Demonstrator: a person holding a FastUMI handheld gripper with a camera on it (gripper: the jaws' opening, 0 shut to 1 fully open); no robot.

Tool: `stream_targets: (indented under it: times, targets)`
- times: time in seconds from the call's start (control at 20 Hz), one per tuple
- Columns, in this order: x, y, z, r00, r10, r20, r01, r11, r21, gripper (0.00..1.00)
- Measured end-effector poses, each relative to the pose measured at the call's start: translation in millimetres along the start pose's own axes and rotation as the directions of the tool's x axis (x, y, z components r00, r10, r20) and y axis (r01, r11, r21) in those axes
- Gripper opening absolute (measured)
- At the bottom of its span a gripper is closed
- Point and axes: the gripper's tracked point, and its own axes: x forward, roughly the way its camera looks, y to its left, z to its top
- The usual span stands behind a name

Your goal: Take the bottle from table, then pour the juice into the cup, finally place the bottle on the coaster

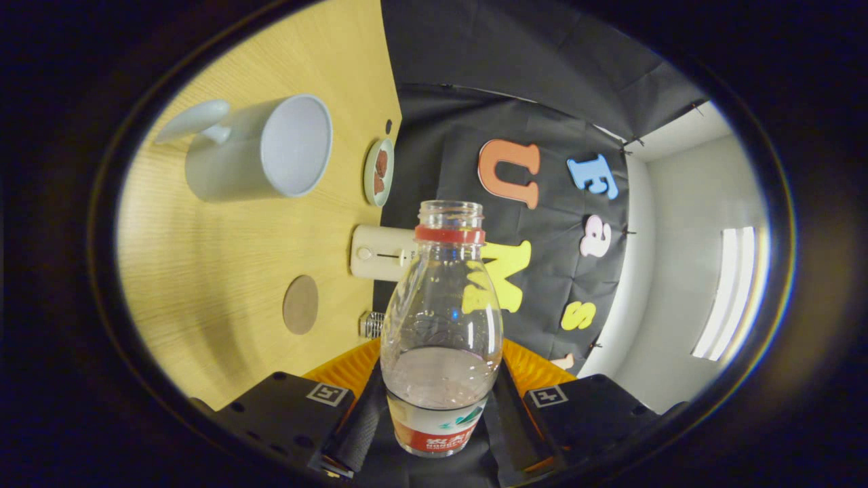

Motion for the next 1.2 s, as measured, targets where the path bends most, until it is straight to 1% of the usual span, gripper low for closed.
stream_targets:
  times: [0.3,0.4,0.95,1.2]
  targets:
    - [4,13,6,1.000,0.025,0.004,-0.024,0.998,-0.064,0.82]
    - [4,13,9,1.000,0.025,0.006,-0.025,0.997,-0.067,0.82]
    - [3,9,12,1.000,0.020,0.017,-0.018,0.992,-0.129,0.81]
    - [3,0,11,1.000,0.005,0.015,-0.002,0.987,-0.160,0.82]
